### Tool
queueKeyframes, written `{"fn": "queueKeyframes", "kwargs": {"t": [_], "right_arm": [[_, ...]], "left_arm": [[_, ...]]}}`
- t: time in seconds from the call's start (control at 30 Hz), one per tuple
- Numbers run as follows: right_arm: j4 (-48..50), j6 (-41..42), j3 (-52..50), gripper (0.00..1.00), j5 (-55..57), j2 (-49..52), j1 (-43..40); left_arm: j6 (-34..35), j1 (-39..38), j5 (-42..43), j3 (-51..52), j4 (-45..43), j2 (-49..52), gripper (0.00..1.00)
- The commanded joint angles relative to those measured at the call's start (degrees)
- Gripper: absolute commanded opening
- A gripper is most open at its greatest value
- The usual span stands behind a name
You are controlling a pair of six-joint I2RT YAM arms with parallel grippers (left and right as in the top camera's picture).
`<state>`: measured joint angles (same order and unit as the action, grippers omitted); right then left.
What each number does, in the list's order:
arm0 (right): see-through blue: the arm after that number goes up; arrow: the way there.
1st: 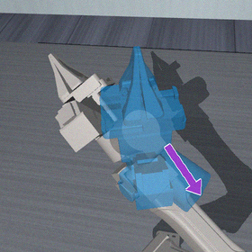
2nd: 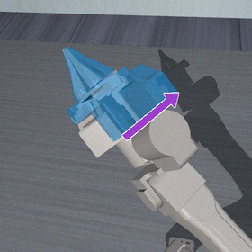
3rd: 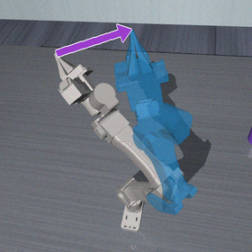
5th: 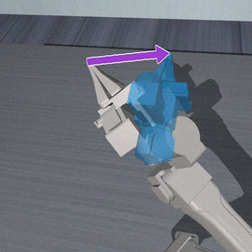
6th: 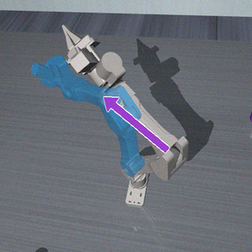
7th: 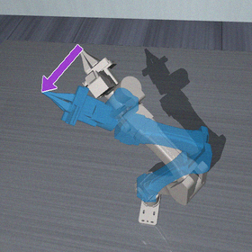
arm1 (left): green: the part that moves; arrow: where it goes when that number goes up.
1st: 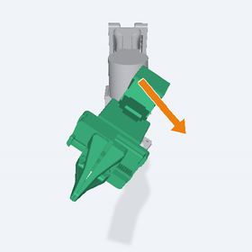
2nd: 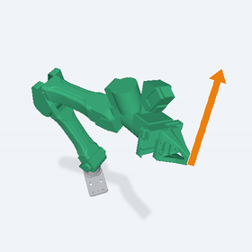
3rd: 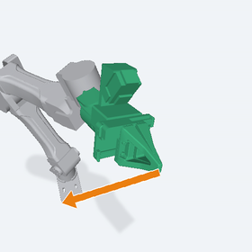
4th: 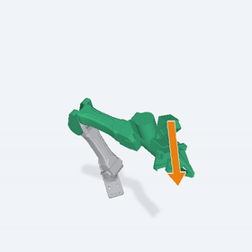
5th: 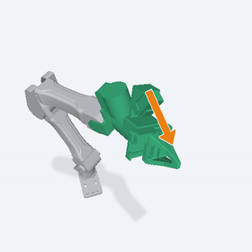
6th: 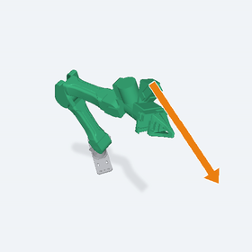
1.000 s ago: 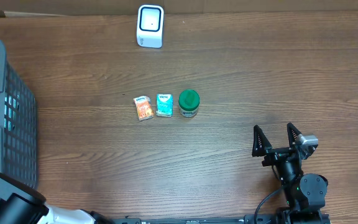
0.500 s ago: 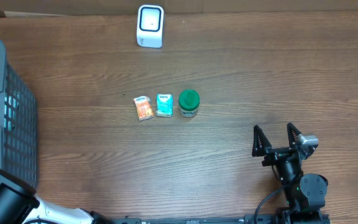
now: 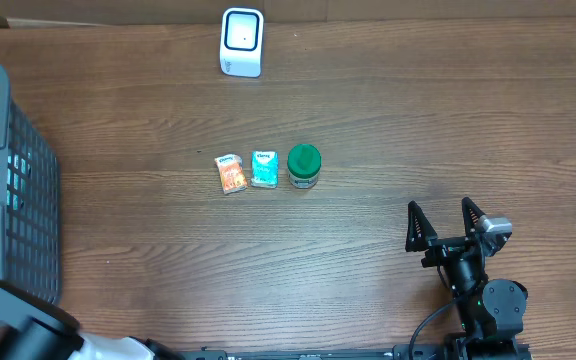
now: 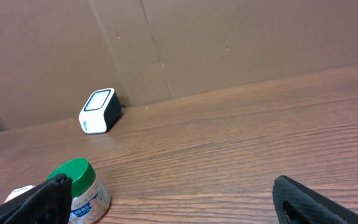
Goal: Scan the item barcode
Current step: 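Reach into the basket and grasp the clear plastic bag, then carry the clear bag to the table and drop it beside the packs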
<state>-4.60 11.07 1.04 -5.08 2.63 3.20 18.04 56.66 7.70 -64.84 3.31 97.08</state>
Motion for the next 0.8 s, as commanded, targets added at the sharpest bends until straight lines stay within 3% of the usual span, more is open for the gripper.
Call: {"fn": "queueKeyframes", "kwargs": {"t": [0.0, 0.2, 0.27, 0.37, 0.43, 0.5, 0.77], "right_arm": [[0.22, -0.22, -0.57, 1.00, 0.46, -0.13, 0.37], [0.22, -0.24, -0.57, 1.00, 0.46, -0.13, 0.37], [0.22, -0.22, -0.57, 1.00, 0.46, -0.13, 0.37], [0.22, -0.24, -0.57, 1.00, 0.46, -0.13, 0.37], [0.22, -0.24, -0.57, 1.00, 0.46, -0.13, 0.37], [0.22, -0.22, -0.57, 1.00, 0.46, -0.13, 0.37], [0.22, -0.22, -0.57, 1.00, 0.46, -0.13, 0.37]], "left_arm": [[12.61, -0.26, 5.84, -0.63, -2.21, -13.38, 0.04], [19.63, -4.87, 19.30, -0.63, -5.75, -31.65, 0.04], [19.52, -8.55, 20.11, -0.63, -0.79, -36.26, 0.04], [13.33, -18.91, 16.44, -0.61, 15.37, -41.75, 0.04], [10.67, -25.92, 10.88, -0.50, 23.67, -41.86, 0.04], [8.85, -36.46, -2.32, 0.46, 32.96, -39.56, 0.04], [2.03, -59.17, -38.21, 3.87, 37.59, -27.91, 0.04]]}}
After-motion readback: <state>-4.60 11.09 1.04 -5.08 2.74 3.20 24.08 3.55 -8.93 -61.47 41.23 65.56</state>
